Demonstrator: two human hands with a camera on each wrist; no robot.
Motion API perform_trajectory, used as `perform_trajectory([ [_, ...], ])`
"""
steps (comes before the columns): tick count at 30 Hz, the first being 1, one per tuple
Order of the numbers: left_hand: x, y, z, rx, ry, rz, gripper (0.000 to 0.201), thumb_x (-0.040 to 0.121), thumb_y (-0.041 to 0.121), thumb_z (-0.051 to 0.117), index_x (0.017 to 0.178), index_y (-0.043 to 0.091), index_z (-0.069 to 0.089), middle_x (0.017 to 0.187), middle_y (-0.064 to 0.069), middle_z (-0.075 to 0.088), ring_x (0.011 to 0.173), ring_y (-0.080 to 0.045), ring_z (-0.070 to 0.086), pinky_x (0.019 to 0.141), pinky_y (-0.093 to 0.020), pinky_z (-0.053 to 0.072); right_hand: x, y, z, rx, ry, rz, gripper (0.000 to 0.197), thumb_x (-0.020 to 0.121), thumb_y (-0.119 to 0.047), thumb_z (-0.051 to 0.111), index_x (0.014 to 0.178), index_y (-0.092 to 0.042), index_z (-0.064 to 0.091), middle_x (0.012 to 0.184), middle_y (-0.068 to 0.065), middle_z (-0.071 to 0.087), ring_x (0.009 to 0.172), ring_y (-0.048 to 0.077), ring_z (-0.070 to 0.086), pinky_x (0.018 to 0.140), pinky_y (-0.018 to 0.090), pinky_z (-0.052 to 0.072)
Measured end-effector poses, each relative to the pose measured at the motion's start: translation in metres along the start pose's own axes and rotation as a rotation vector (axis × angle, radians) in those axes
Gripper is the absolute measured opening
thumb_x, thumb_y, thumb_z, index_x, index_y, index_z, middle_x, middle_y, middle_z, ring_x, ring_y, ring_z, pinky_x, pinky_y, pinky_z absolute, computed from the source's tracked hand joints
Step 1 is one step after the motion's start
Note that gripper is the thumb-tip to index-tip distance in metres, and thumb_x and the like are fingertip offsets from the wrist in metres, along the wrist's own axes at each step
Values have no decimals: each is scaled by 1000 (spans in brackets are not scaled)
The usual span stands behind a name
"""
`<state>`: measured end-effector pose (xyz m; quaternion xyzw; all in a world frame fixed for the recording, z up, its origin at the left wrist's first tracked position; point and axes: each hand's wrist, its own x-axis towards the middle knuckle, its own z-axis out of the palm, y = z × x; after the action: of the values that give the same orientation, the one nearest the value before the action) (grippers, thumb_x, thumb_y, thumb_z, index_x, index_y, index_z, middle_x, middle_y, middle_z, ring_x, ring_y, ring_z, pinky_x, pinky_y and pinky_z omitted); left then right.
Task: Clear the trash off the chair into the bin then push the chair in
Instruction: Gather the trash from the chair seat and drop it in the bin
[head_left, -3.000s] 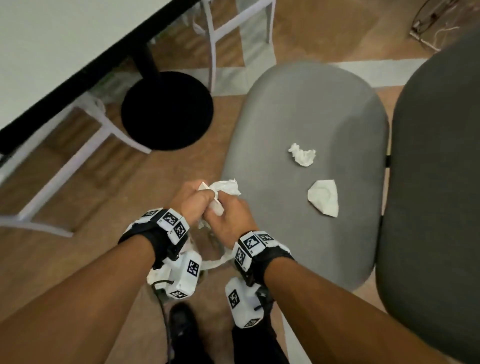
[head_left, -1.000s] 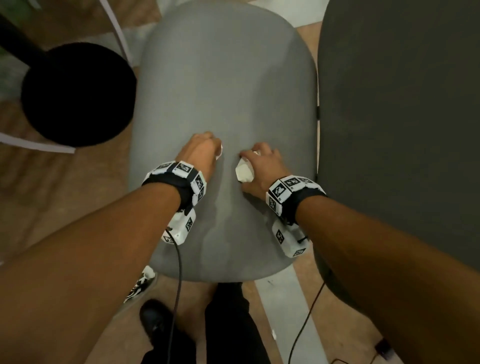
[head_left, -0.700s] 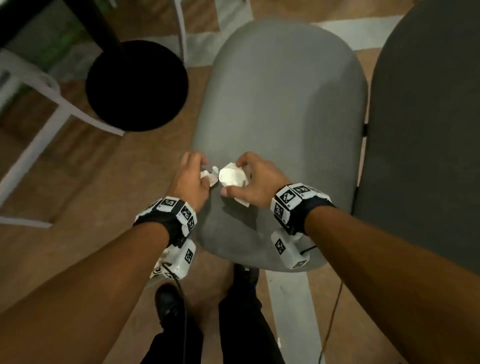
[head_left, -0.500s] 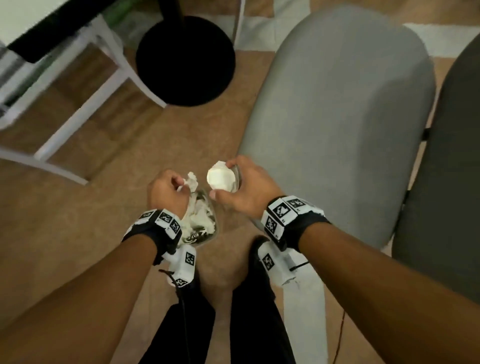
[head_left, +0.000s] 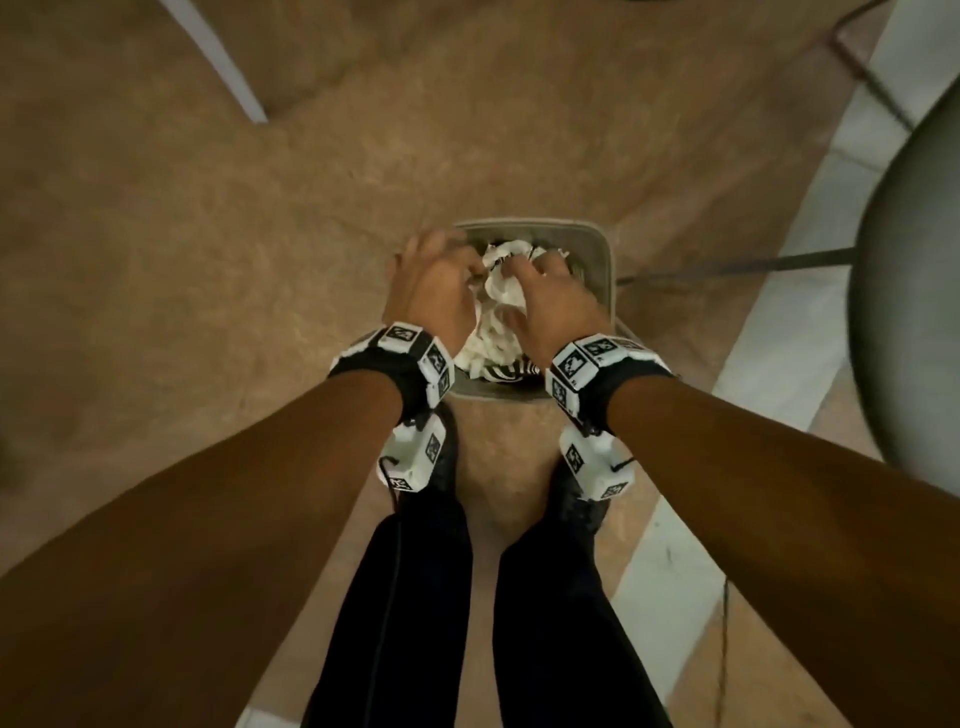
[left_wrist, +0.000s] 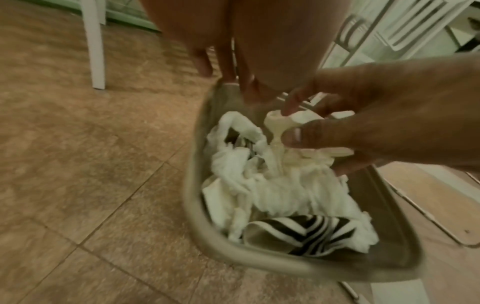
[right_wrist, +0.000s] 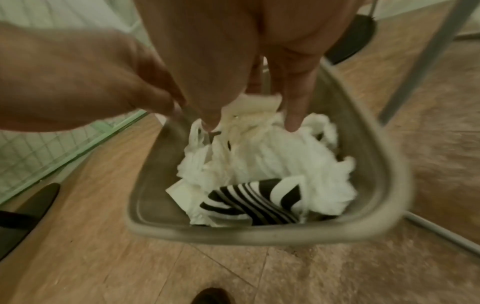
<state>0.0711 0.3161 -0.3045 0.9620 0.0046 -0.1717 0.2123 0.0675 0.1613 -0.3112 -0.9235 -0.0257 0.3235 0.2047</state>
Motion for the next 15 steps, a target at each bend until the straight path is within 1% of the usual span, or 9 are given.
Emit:
perform_trajectory([
  [2,0,-22,7,-124,127,-113,22,79,4,57,89,22,66,123,-4,52,107,-25,52,88,-37,45,16,-4,21,-10,-58,-16,36,87,-31,64,121,-32,50,124,9,47,97,36,62,81,41,54],
  [4,2,-36,13,-185,95,-144,14,82,11,55,83,23,62,106,-3,56,85,-23,59,74,-35,51,28,0,39,-17,-113,-7,37,84,-28,68,118,-31,54,125,8,46,99,35,62,83,37,52],
  [6,3,-38,18,-175,26,-78,14,84,12,54,86,22,64,97,-2,60,78,-20,58,71,-33,50,35,9,56,-62,-183,-18,44,85,-33,69,125,-26,53,131,9,45,109,33,58,93,39,50],
  [7,3,-37,20,-179,5,-29,17,84,12,53,90,20,66,99,-2,61,79,-19,57,72,-33,50,37,13,61,-107,-226,-45,51,86,-36,67,132,-22,49,137,11,43,117,33,55,98,38,47],
  [9,6,-34,21,-158,-14,40,26,85,12,51,101,18,70,107,-3,63,86,-23,61,77,-34,52,41,17,68,-228,-309,-104,59,94,-40,54,145,-15,38,150,11,37,133,32,44,108,37,37],
  [11,7,-33,23,-138,-11,59,34,85,12,48,110,18,71,109,-5,65,91,-29,64,79,-39,54,49,19,68,-328,-363,-159,53,101,-36,38,148,-12,34,157,11,32,140,30,38,114,37,30],
  [12,6,-33,24,-124,-17,66,36,85,11,47,112,17,70,109,-7,66,92,-31,64,79,-41,54,53,19,66,-362,-391,-172,50,103,-31,35,149,-11,35,158,12,30,141,30,37,115,37,29],
  [14,4,-32,22,-101,-48,55,39,87,8,46,118,16,68,113,-9,67,97,-34,64,81,-42,54,55,17,50,-353,-402,-154,50,102,-21,41,151,-13,34,159,11,29,142,30,36,115,38,28],
  [15,3,-30,20,-91,-65,40,41,87,6,47,122,16,66,117,-10,66,101,-35,64,84,-42,54,57,17,41,-329,-382,-137,54,99,-20,45,152,-17,34,159,10,31,141,30,38,116,40,31],
])
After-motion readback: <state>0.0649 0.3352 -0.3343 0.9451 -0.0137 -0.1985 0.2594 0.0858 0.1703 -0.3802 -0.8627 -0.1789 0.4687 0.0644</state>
